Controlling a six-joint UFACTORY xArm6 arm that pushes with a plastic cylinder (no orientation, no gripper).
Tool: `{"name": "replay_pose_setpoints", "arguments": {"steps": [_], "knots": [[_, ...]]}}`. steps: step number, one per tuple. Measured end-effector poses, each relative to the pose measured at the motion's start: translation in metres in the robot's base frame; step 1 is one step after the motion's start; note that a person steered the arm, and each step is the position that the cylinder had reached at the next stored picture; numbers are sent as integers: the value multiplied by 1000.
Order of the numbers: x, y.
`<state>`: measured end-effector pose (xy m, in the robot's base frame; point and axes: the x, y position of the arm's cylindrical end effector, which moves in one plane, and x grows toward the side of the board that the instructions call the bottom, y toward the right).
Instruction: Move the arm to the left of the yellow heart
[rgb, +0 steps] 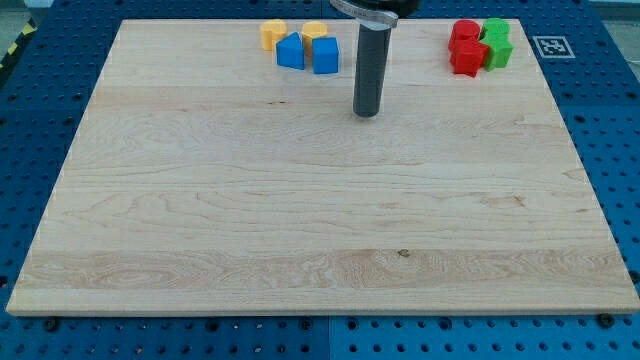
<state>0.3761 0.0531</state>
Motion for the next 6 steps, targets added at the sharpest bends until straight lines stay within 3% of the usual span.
{"name": "replay_pose_setpoints", "arguments": {"steps": [2, 4, 6], "knots": [[12, 0], [73, 0], [84, -11]]}}
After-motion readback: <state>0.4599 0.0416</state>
